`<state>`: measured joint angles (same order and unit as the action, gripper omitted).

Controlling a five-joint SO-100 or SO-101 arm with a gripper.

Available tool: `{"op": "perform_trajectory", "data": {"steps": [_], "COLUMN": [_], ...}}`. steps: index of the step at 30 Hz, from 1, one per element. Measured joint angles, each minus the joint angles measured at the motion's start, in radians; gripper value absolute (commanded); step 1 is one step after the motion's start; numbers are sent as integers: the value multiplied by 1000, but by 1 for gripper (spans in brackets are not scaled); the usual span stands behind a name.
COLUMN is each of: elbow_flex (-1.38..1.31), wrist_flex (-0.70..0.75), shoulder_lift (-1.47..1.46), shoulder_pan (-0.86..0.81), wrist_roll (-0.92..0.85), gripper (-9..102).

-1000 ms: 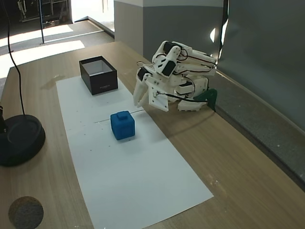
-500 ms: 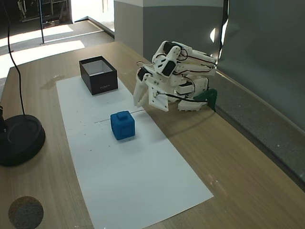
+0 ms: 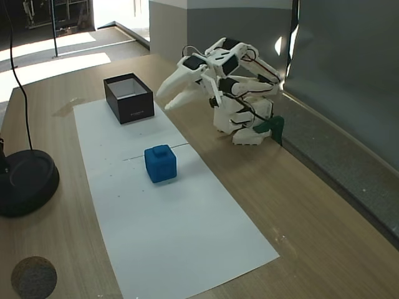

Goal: Grab a blue square and put it in the box.

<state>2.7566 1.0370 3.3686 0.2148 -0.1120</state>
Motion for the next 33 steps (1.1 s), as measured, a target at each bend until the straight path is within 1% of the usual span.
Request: {"op": "perform_trajectory", "data": {"steps": [1, 4, 7, 11, 15, 18, 21, 28, 33], "elbow_flex": [-23, -117, -264, -514, -742, -828, -851, -862, -862], "wrist_flex": [0, 9, 77, 210, 393, 448, 457, 456, 402], "shoulder_lift": [-57, -275, -540, -902, -1220, -1397, -1479, -1545, -1612], "shoulder_pan": [15, 26, 48, 46, 46, 41, 34, 100, 101], "wrist_roll": [-2, 34, 77, 150, 143, 137, 153, 216, 216], "gripper": [18, 26, 31, 32, 35, 35, 35, 35, 35]}}
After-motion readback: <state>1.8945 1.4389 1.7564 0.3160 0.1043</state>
